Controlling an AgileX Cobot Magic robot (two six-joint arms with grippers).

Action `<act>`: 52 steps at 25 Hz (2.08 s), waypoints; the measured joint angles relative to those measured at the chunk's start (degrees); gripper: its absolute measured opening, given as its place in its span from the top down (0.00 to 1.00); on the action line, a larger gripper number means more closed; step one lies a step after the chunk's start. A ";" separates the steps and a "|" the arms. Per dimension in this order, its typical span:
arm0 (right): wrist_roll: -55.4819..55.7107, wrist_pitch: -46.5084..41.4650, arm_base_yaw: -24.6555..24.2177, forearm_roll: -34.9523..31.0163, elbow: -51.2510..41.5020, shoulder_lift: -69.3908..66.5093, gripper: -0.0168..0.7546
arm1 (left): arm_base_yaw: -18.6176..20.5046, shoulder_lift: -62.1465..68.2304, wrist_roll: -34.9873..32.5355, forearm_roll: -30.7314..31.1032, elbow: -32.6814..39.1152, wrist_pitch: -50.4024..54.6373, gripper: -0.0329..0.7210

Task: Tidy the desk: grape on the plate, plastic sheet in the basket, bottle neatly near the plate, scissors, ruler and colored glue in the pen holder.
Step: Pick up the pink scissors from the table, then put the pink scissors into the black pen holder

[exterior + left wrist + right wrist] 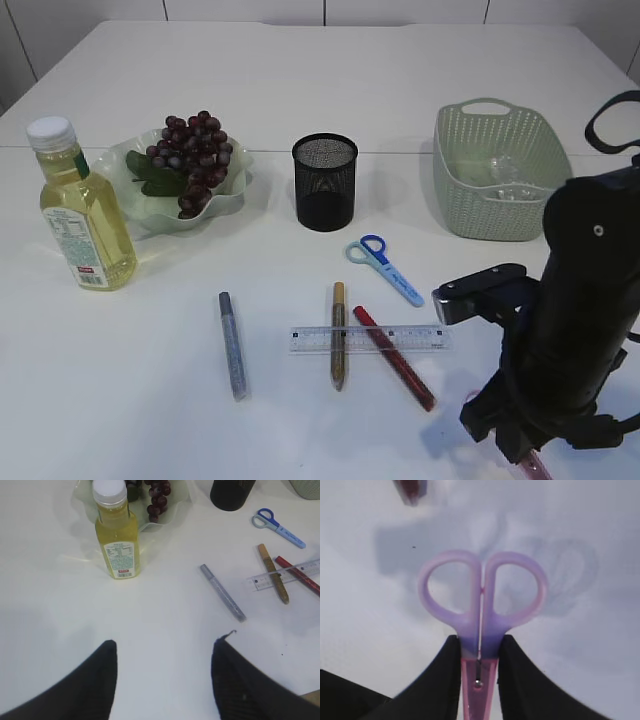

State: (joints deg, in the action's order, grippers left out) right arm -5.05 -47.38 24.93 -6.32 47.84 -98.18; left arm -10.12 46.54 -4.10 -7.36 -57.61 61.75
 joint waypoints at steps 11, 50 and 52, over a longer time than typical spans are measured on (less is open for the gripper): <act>0.00 -2.30 0.00 -0.34 8.55 3.30 0.73 | 0.00 0.00 0.00 0.00 0.00 0.12 0.38; -4.47 37.90 0.00 -0.47 23.68 0.37 0.74 | 0.00 0.00 0.00 1.37 0.00 -0.08 0.38; -4.47 39.08 0.00 -0.47 25.70 -1.45 0.74 | 0.00 0.00 0.00 1.83 0.00 -0.08 0.38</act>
State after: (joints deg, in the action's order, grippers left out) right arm -9.52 -8.29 24.93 -6.79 73.54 -99.64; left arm -10.12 46.54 -4.10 -5.53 -57.61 61.67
